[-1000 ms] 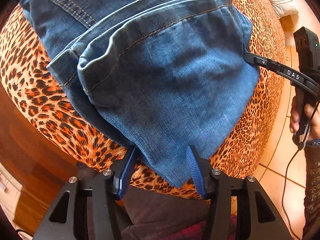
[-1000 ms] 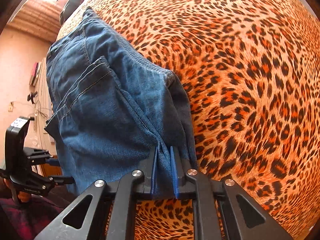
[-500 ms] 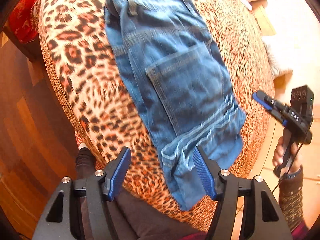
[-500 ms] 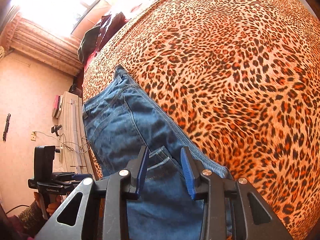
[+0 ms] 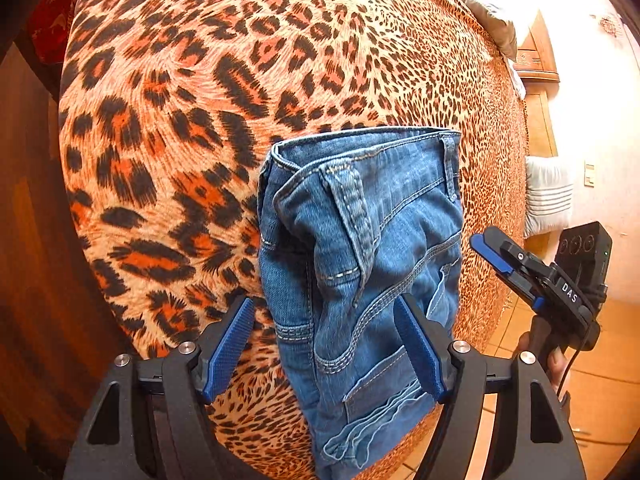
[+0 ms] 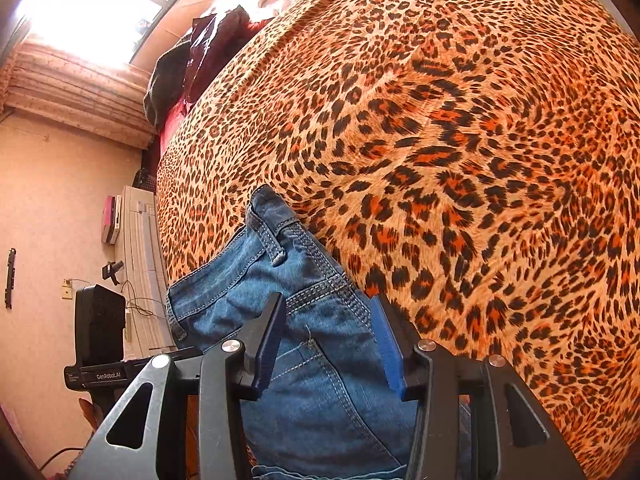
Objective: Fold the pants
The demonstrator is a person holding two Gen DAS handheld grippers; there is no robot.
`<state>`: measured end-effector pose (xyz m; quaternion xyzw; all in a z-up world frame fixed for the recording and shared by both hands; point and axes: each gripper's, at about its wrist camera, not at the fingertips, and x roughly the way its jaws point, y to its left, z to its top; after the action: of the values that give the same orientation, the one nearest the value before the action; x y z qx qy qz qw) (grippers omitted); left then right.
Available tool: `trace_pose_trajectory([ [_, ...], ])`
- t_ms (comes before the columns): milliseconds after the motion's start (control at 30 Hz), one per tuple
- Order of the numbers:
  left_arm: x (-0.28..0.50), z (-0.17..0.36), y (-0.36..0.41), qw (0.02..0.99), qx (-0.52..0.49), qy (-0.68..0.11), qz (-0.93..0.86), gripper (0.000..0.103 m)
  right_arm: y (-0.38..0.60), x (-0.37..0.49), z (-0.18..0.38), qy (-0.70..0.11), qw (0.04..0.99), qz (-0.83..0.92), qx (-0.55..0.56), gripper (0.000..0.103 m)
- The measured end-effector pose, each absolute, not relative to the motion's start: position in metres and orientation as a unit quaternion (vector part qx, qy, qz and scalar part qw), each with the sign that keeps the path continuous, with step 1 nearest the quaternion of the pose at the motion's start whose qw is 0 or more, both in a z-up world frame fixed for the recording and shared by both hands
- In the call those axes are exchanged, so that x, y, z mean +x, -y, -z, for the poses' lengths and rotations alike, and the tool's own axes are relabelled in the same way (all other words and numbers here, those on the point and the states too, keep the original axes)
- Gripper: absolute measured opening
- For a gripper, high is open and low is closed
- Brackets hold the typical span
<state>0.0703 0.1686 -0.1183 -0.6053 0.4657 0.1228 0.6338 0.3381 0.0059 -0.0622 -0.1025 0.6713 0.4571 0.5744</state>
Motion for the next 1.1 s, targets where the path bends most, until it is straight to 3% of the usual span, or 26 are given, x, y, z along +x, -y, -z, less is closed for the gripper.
trace_pose_trajectory([
  [100,0.071,0.122,-0.174,0.638,-0.609,-0.454,-0.128,0.073,-0.032,0.34,0.072,-0.674,0.565,-0.462,-0.118,0.054],
  [367,0.052,0.122,-0.21,0.636,-0.631,-0.415,-0.159,0.074,-0.083,0.33,0.098,-0.685,0.521,-0.488,-0.145,0.054],
  [533,0.061,0.123,-0.205,0.644,-0.626,-0.41,-0.158,0.087,-0.092,0.326,0.105,-0.684,0.511,-0.499,-0.148,0.055],
  [633,0.068,0.122,-0.199,0.644,-0.63,-0.404,-0.158,0.087,-0.091,0.327,0.107,-0.685,0.506,-0.505,-0.14,0.055],
  [833,0.085,0.127,-0.178,0.663,-0.59,-0.438,-0.147,0.067,-0.081,0.341,0.108,-0.685,0.494,-0.518,-0.134,0.054],
  [1000,0.087,0.127,-0.18,0.665,-0.594,-0.426,-0.156,0.064,-0.086,0.336,0.105,-0.672,0.483,-0.535,-0.171,0.052],
  [1100,0.086,0.125,-0.178,0.669,-0.587,-0.422,-0.171,0.049,-0.094,0.33,0.105,-0.663,0.485,-0.54,-0.187,0.051],
])
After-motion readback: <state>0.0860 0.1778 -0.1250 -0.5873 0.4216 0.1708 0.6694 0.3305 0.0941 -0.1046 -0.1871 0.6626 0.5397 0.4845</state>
